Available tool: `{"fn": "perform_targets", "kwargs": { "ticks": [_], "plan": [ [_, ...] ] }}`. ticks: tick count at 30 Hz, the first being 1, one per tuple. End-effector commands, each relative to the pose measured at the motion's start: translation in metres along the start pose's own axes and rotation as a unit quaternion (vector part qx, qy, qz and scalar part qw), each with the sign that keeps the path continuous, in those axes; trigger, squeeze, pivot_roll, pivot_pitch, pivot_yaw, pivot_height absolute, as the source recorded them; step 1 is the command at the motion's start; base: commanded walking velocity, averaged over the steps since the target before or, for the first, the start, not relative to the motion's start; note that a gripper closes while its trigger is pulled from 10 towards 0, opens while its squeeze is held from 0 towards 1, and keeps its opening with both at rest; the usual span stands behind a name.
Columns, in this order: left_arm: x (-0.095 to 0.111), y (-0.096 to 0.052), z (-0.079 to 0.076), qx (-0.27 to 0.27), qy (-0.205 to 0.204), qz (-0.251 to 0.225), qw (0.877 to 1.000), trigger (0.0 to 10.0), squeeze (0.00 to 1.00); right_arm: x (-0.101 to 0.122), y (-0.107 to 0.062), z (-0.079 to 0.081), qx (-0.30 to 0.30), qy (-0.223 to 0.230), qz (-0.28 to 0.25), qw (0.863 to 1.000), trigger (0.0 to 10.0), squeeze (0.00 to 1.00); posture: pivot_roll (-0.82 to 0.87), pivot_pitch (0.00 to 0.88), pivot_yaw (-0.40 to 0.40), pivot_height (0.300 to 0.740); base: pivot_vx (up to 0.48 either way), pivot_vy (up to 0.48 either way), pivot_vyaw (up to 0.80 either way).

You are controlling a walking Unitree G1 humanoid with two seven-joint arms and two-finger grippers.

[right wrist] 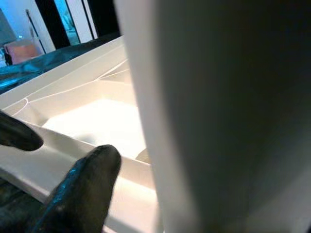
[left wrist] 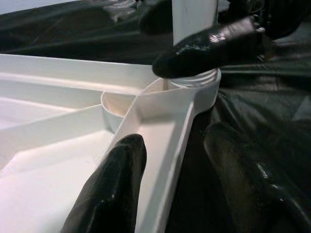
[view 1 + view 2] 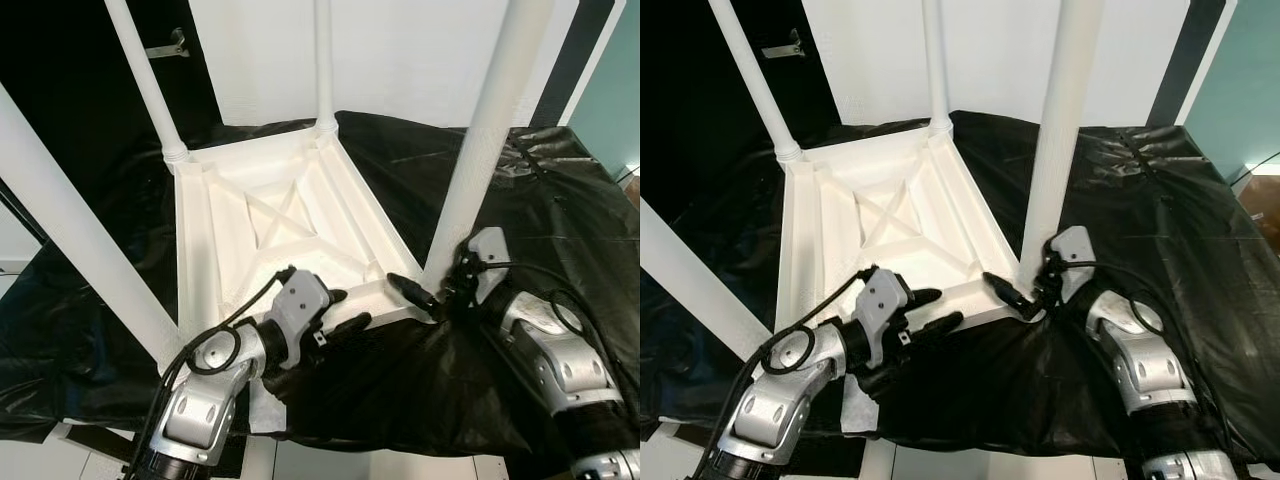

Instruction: Building children table

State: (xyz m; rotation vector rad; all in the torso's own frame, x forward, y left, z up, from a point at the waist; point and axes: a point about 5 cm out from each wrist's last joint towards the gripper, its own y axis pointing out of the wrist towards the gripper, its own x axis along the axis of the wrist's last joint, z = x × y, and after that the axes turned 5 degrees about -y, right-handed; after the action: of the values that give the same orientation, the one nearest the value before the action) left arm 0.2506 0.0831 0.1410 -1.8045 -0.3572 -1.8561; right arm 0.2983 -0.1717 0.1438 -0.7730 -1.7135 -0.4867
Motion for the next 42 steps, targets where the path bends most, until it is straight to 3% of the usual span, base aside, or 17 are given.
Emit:
{"fn": "perform_targets", "kwargs": {
  "ticks": [1, 3, 4, 14, 18, 19, 20, 21, 23, 27, 30, 33, 35, 37, 38, 39, 42],
  "plan": [
    [-0.005, 0.001, -0.002, 0.032, -0.003, 0.006, 0.999, 10.0, 0.00, -0.002, 0.009, 0.002, 0.028, -0.007, 0.003, 1.000, 1.6, 0.00, -0.01, 0.000, 0.038, 0.740, 0.000, 0.000, 0.00],
    [-0.005, 0.001, -0.002, 0.032, -0.003, 0.006, 0.999, 10.0, 0.00, -0.002, 0.009, 0.002, 0.028, -0.007, 0.003, 1.000, 1.6, 0.00, -0.01, 0.000, 0.038, 0.740, 0.000, 0.000, 0.00],
    [-0.006, 0.002, -0.005, 0.035, -0.002, 0.004, 0.999, 10.0, 0.00, -0.004, 0.013, -0.002, 0.030, -0.013, 0.010, 0.999, 0.0, 0.00, 0.00, 0.000, 0.029, 0.740, 0.000, 0.000, 0.00],
    [-0.002, 0.004, -0.006, 0.034, 0.003, 0.000, 0.999, 10.0, 0.00, -0.012, 0.017, -0.020, -0.002, -0.016, 0.027, 1.000, 0.0, 0.00, 0.00, 0.000, 0.020, 0.740, 0.000, 0.000, 0.00],
    [0.003, 0.004, -0.001, 0.038, 0.015, -0.006, 0.999, 10.0, 0.00, -0.015, 0.016, -0.027, -0.064, 0.010, 0.026, 0.998, 0.0, 0.00, 0.00, 0.000, 0.014, 0.740, 0.000, 0.000, 0.00],
    [0.004, 0.004, -0.001, 0.040, 0.018, -0.007, 0.999, 10.0, 0.00, -0.016, 0.016, -0.028, -0.092, 0.009, 0.034, 0.995, 7.1, 0.00, 0.00, 0.000, 0.011, 0.740, 0.000, 0.000, 0.00],
    [0.004, 0.004, -0.001, 0.040, 0.018, -0.007, 0.999, 10.0, 0.00, -0.016, 0.016, -0.028, -0.092, 0.009, 0.034, 0.995, 7.1, 0.00, 0.00, 0.000, 0.011, 0.740, 0.000, 0.000, 0.00],
    [0.004, 0.003, 0.000, 0.042, 0.018, -0.007, 0.999, 10.0, 0.00, -0.017, 0.016, -0.026, -0.122, 0.015, 0.035, 0.992, 10.0, 0.00, -0.01, 0.000, 0.012, 0.740, 0.000, 0.000, 0.00],
    [0.004, 0.003, 0.000, 0.042, 0.018, -0.007, 0.999, 10.0, 0.00, -0.017, 0.016, -0.026, -0.122, 0.015, 0.035, 0.992, 10.0, 0.00, -0.01, 0.000, 0.012, 0.740, 0.000, 0.000, 0.00],
    [0.004, 0.005, 0.003, 0.048, 0.025, -0.005, 0.998, 10.0, 0.00, -0.023, 0.015, -0.019, -0.244, 0.044, 0.046, 0.968, 10.0, 0.00, -0.01, 0.000, 0.013, 0.740, 0.000, 0.000, 0.00],
    [0.005, 0.005, 0.004, 0.049, 0.027, -0.006, 0.998, 10.0, 0.00, -0.025, 0.014, -0.016, -0.281, 0.054, 0.052, 0.957, 10.0, 0.00, -0.01, 0.000, 0.011, 0.740, 0.000, 0.000, 0.00],
    [0.007, 0.007, 0.006, 0.051, 0.029, -0.009, 0.998, 10.0, 0.00, -0.028, 0.014, -0.005, -0.352, 0.063, 0.061, 0.932, 10.0, 0.00, -0.02, 0.000, 0.013, 0.740, 0.000, 0.000, 0.00],
    [0.007, 0.007, 0.006, 0.051, 0.029, -0.009, 0.998, 10.0, 0.00, -0.028, 0.014, -0.005, -0.352, 0.063, 0.061, 0.932, 10.0, 0.00, -0.02, 0.000, 0.013, 0.740, 0.000, 0.000, 0.00],
    [0.009, 0.009, 0.006, 0.052, 0.030, -0.011, 0.998, 10.0, 0.00, -0.029, 0.018, 0.009, -0.411, 0.086, 0.066, 0.905, 10.0, 0.00, -0.01, 0.000, 0.012, 0.740, 0.000, 0.000, 0.00],
    [0.009, 0.009, 0.006, 0.052, 0.030, -0.011, 0.998, 10.0, 0.00, -0.029, 0.018, 0.009, -0.411, 0.086, 0.066, 0.905, 10.0, 0.00, -0.01, 0.000, 0.012, 0.740, 0.000, 0.000, 0.00],
    [0.010, 0.010, 0.006, 0.051, 0.029, -0.012, 0.998, 10.0, 0.00, -0.028, 0.021, 0.016, -0.431, 0.101, 0.064, 0.895, 10.0, 0.00, -0.01, 0.000, 0.014, 0.740, 0.000, 0.000, 0.00],
    [0.011, 0.011, 0.006, 0.050, 0.029, -0.014, 0.998, 10.0, 0.00, -0.023, 0.026, 0.023, -0.428, 0.110, 0.051, 0.895, 10.0, 0.00, -0.02, 0.000, 0.020, 0.740, 0.000, 0.000, 0.00]
  ]
}}
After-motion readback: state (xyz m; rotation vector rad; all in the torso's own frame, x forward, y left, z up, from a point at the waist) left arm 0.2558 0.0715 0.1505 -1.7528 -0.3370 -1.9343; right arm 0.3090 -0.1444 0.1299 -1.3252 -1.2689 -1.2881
